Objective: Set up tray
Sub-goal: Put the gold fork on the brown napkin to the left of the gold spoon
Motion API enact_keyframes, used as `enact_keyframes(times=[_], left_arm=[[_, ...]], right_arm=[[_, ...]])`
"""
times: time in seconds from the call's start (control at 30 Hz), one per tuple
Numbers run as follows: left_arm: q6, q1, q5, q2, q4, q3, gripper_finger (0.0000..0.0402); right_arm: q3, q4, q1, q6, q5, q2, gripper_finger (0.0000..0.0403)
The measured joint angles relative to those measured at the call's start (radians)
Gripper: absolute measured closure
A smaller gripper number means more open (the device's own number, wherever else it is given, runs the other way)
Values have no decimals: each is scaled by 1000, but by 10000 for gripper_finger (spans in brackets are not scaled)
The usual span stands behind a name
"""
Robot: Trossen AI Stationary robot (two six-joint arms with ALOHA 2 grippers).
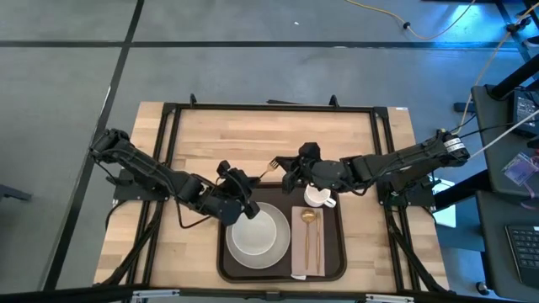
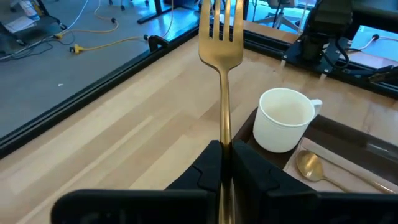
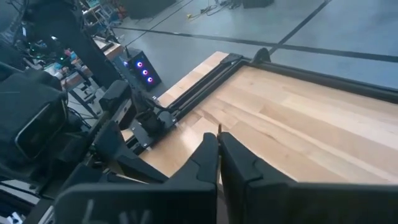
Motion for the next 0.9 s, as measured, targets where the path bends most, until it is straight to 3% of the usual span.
enact_keyframes(times=[0.17,0.57,0.9], left_arm=[[9,0,29,-1,4,0,363],[9,0,135,-12,-15,0,234],[27,3,161,-79,-17,0,215]], right_arm=[[0,1,1,-13,16,0,401],[0,8,1,-67,92,-2,402],[0,1,-2,-101,153,-5,403]])
